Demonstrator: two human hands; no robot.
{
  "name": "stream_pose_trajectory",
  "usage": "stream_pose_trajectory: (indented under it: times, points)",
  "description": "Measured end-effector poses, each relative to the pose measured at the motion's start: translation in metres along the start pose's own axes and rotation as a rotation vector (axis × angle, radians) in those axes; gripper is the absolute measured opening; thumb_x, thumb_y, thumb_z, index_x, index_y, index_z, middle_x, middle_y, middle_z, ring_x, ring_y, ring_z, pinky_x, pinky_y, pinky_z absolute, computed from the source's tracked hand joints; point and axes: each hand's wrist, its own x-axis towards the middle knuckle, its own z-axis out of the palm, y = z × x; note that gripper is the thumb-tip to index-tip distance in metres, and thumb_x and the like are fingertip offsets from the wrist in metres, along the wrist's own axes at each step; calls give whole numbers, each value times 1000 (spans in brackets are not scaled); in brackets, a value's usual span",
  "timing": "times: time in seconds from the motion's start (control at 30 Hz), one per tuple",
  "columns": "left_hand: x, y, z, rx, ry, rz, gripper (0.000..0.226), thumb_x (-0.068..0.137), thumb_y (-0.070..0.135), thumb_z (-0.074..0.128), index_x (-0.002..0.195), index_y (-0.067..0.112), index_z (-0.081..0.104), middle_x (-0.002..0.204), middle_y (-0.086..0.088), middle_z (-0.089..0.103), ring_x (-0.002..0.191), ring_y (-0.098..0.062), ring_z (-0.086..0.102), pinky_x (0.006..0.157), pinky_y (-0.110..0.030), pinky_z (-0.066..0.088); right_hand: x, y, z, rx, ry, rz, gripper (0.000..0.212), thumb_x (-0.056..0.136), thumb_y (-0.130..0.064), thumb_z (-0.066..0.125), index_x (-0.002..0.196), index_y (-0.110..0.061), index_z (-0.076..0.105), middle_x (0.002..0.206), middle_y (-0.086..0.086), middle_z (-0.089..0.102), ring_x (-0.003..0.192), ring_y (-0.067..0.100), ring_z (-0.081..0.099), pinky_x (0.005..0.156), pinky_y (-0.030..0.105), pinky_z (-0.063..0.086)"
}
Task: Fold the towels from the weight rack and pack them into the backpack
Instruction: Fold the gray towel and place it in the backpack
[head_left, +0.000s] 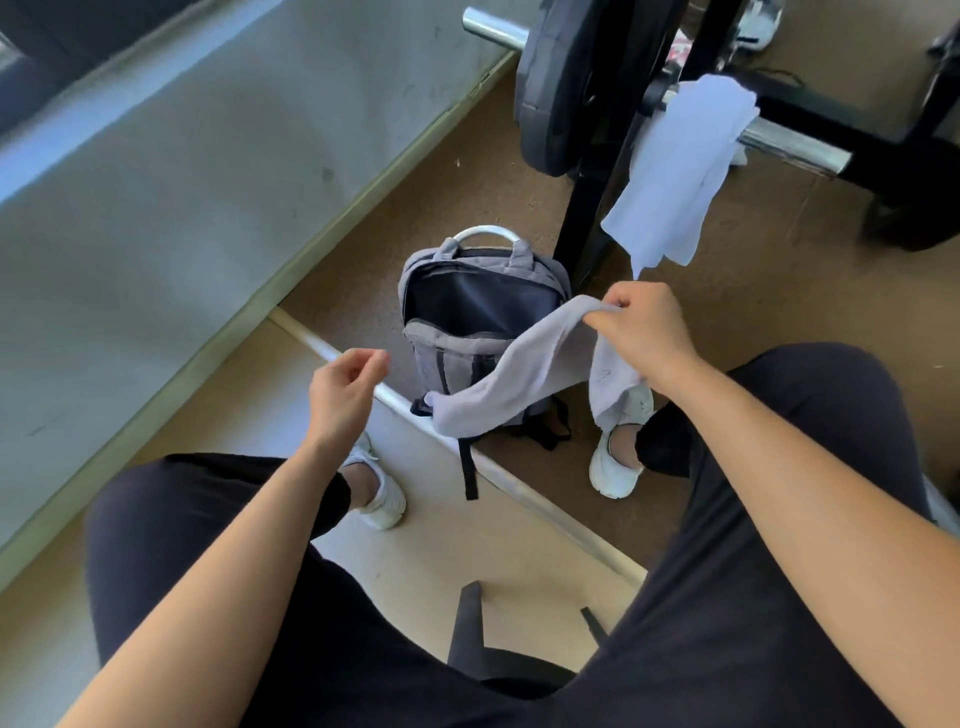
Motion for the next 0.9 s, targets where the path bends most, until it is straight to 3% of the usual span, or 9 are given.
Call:
stream_pose_trajectory:
  times: [0.1, 0.2, 0.27, 0.37, 0.47, 0.57, 0.63, 0.8, 0.9]
  points:
    - [-16, 23, 23, -20, -220, 128, 3, 95, 30, 72, 98, 30, 73, 93, 11, 74, 86, -2, 67, 78, -20, 50, -13, -17, 9, -101, -54, -182, 48, 82, -26, 74, 49, -13, 41, 49, 2, 38, 48, 14, 33, 51, 28, 29]
    - [-33, 45, 46, -67, -386, 231, 29, 86, 37, 79, 113, 30, 71, 105, 10, 75, 102, -9, 69, 85, -26, 56, -25, -33, 22, -168, -138, -280, 54, 80, -39, 75, 47, -14, 42, 45, 0, 35, 46, 14, 32, 50, 30, 29]
    - [-43, 56, 60, -63, -433, 342, 41, 80, 40, 76, 119, 28, 69, 111, 11, 73, 106, -13, 68, 86, -27, 58, -28, -39, 30, -239, -163, -331, 51, 75, -49, 75, 50, -13, 51, 47, -1, 44, 48, 14, 42, 51, 33, 35]
    - [-48, 65, 70, 7, -261, 432, 35, 74, 36, 65, 106, 25, 72, 99, 13, 74, 93, -8, 70, 76, -26, 57, -32, -44, 38, -293, -193, -356, 54, 71, -65, 69, 58, -13, 62, 53, 2, 56, 56, 16, 55, 55, 34, 45]
    - [-40, 60, 68, 102, -64, 393, 24, 73, 20, 60, 94, 29, 70, 83, 14, 74, 79, -7, 69, 67, -33, 56, -35, -42, 40, -267, -129, -394, 66, 69, -77, 56, 54, -12, 59, 49, 1, 53, 47, 14, 48, 48, 33, 38]
    - [-32, 52, 64, 285, 66, 314, 21, 78, 13, 61, 86, 31, 67, 71, 10, 66, 73, -22, 64, 56, -31, 41, -30, -36, 40, -132, 17, -386, 68, 77, -65, 61, 49, -4, 52, 44, 9, 46, 42, 19, 38, 46, 28, 25]
    - [-28, 49, 59, 323, 101, 290, 23, 76, 11, 61, 80, 34, 61, 70, 12, 56, 72, -24, 59, 53, -28, 31, -26, -33, 38, -55, 83, -348, 63, 83, -51, 69, 48, -3, 49, 43, 11, 43, 43, 25, 39, 48, 26, 24]
    - [-29, 51, 49, 8, -106, 376, 21, 72, 28, 58, 92, 26, 65, 91, 14, 66, 87, -10, 63, 77, -24, 51, -24, -34, 38, -13, 53, -347, 59, 84, -40, 75, 44, -12, 42, 41, 2, 36, 42, 14, 29, 46, 32, 26]
    - [-37, 59, 52, -130, -222, 391, 25, 75, 23, 54, 97, 24, 66, 91, 19, 67, 87, -11, 67, 76, -23, 53, -24, -33, 45, -64, 14, -367, 58, 80, -48, 73, 48, -5, 50, 43, 9, 43, 42, 19, 33, 48, 40, 31]
